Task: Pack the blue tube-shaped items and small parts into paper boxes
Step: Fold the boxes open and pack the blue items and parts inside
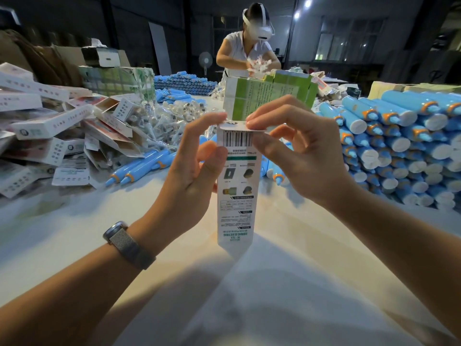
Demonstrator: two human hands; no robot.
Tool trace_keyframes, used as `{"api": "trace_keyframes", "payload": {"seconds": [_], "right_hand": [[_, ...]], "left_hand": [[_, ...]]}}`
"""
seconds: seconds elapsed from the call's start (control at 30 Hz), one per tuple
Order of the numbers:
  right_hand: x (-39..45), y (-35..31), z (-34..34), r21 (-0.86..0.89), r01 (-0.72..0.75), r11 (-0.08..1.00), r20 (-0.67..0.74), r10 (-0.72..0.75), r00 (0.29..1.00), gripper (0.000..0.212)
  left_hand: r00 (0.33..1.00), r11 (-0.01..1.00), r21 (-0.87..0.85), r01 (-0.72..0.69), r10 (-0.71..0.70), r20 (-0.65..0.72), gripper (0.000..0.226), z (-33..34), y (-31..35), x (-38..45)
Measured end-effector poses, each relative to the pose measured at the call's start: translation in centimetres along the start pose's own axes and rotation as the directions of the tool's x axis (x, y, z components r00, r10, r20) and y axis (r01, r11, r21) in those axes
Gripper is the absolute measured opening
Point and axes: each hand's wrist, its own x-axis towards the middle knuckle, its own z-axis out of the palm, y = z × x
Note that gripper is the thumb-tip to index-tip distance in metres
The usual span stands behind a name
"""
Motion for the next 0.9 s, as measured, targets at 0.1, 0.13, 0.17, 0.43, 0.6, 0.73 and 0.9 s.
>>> {"api": "trace_keyframes", "payload": {"seconds": [0.1, 0.13, 0.17, 0.43, 0.6, 0.73, 0.9], "right_hand": [[0.3, -0.4, 0.1, 0.055, -0.033, 0.998, -0.006, 0.033, 0.999, 0.006], [0.4, -0.5, 0.1, 0.063, -0.044, 0.997, -0.009, 0.045, 0.999, 0.006], [0.4, -0.5, 0.2, 0.066, -0.056, 0.996, -0.007, 0.056, 0.998, 0.007], [0.3, -0.6, 0.3, 0.015, -0.118, 0.993, 0.031, 0.117, 0.993, 0.016], [0.4, -0.9, 0.5, -0.057, -0.062, 0.996, 0.015, 0.063, 0.998, 0.016], [0.4, -1.4, 0.6, -0.109, -0.001, 0.994, 0.005, 0.001, 1.0, 0.016], [0.4, -2.1, 0.8, -0.201, 0.084, 0.976, -0.017, -0.089, 0.996, 0.01]], "left_hand": [[1.0, 1.0, -0.01, 0.006, -0.006, 0.023, 0.027, 0.1, 0.2, 0.1], [1.0, 1.0, -0.012, 0.005, -0.005, 0.028, 0.027, 0.1, 0.2, 0.1], [1.0, 1.0, -0.018, 0.002, -0.002, 0.027, 0.026, 0.2, 0.3, 0.1], [0.999, 0.999, -0.029, -0.029, 0.029, -0.015, 0.021, 0.2, 0.6, 0.2], [0.999, 0.993, -0.113, -0.039, 0.035, -0.033, 0.016, 0.7, 0.6, 0.2], [0.989, 0.988, -0.133, -0.079, 0.061, -0.131, 0.006, 1.7, 1.2, 0.5], [0.969, 0.986, -0.139, -0.097, 0.062, -0.24, 0.017, 2.8, 1.9, 1.0]]}}
